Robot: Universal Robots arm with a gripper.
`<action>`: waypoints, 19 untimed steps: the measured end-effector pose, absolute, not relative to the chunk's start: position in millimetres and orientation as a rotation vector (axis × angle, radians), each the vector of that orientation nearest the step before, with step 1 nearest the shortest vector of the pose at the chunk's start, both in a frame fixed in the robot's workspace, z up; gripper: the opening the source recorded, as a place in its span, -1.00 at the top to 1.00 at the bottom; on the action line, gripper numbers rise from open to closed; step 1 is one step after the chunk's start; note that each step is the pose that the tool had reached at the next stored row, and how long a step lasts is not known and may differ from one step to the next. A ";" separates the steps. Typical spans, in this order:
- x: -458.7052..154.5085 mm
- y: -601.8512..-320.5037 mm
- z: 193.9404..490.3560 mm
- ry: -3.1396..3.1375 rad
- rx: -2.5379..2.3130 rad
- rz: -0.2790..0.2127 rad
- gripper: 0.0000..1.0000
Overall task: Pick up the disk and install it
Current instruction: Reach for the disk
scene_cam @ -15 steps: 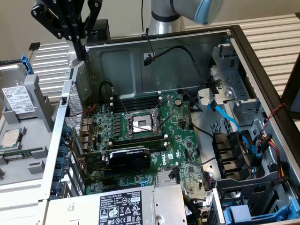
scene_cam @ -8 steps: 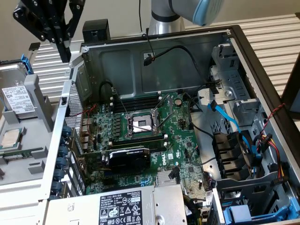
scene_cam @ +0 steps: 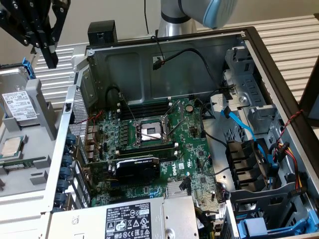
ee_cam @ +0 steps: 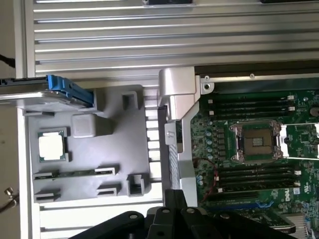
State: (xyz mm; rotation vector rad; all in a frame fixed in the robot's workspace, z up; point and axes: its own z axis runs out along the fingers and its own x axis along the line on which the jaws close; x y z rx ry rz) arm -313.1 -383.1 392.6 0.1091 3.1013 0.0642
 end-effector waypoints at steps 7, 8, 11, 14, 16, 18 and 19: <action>-326.0 -365.7 392.5 3.101 0.109 0.051 0.79; -328.3 -363.4 392.5 3.101 0.109 0.050 0.79; -337.7 -358.6 392.5 3.101 0.109 0.050 0.79; -347.6 -354.8 392.5 3.101 0.109 0.050 0.79; -354.2 -351.8 392.5 3.101 0.109 0.050 0.79; -361.1 -348.0 392.5 3.101 0.109 0.050 0.79; -364.8 -346.1 392.5 3.101 0.109 0.050 0.79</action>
